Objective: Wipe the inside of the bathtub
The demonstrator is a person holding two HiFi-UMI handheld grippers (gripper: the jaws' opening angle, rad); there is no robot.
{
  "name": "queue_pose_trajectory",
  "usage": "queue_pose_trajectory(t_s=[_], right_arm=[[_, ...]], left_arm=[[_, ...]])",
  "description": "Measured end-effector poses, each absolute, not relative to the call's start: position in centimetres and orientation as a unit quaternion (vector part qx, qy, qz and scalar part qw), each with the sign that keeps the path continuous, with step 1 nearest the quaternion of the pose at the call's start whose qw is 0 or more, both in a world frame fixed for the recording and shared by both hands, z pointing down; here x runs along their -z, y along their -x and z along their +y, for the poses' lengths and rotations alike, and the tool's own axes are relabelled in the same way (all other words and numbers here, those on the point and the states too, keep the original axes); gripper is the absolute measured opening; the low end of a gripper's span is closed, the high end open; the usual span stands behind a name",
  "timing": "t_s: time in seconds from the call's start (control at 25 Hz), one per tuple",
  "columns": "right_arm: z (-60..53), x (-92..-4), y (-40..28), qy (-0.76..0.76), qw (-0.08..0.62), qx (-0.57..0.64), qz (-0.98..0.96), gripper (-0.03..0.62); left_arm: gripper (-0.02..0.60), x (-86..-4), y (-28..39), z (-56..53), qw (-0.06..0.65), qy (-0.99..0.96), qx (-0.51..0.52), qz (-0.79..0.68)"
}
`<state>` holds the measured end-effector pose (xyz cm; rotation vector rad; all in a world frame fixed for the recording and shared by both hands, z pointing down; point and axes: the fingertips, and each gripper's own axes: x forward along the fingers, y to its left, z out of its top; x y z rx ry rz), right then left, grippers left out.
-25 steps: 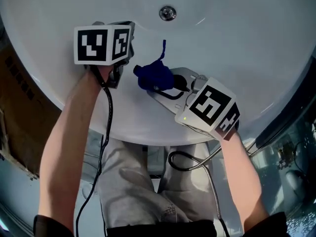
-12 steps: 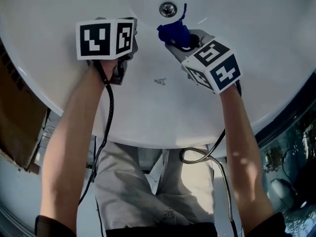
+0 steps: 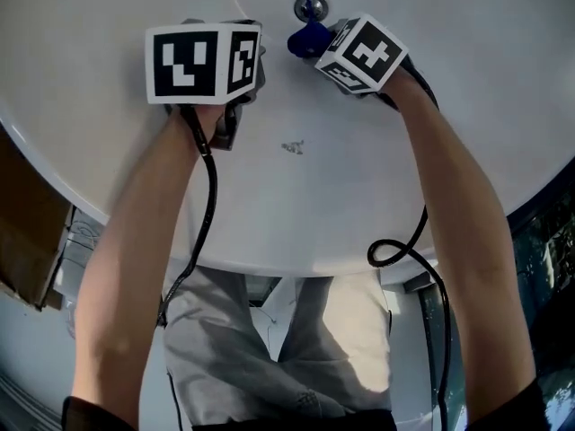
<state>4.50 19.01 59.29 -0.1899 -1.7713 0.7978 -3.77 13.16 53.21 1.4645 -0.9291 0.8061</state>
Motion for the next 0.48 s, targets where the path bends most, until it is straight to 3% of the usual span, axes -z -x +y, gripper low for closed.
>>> queue_pose_trajectory(t_s=[0.48], right_arm=[[20.6, -61.6, -4.7, 0.089, 0.61, -0.347, -0.706, 0.087]], left_arm=[[0.003, -51.8, 3.7, 11.9, 0.595, -0.622, -0.316, -0.399]])
